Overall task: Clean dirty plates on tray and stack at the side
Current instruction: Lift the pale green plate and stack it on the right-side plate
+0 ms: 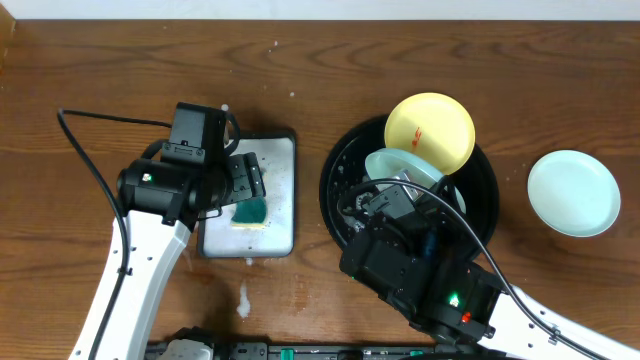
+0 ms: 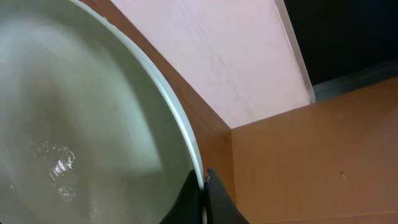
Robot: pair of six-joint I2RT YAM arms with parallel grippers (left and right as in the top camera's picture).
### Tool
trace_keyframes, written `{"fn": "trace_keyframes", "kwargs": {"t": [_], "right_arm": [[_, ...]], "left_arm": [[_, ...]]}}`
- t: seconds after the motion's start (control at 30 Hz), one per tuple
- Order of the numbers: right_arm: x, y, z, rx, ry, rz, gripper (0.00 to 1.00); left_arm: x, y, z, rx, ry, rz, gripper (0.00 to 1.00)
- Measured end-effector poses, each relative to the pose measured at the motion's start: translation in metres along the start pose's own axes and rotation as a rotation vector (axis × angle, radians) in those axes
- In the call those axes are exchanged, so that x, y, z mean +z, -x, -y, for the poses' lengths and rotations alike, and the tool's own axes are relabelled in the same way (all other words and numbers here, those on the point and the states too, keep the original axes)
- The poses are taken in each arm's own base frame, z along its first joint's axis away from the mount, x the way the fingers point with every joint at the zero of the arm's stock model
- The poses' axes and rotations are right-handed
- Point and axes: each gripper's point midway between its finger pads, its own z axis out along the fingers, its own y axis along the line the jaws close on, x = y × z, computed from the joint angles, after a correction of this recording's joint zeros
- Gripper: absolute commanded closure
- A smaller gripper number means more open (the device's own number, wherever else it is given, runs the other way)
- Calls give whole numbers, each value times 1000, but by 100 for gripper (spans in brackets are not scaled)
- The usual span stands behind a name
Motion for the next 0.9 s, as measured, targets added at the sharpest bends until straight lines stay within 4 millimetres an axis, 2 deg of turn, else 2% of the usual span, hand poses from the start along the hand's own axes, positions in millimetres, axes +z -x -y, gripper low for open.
{"fn": "trace_keyframes", "kwargs": {"t": [0.73,0.9], "right_arm": [[3,0,-1,32,8,-8,99],[35,-28,-4,184,82,-168,99]], "left_arm": [[0,0,0,0,0,0,17],[0,0,0,0,0,0,17]]}}
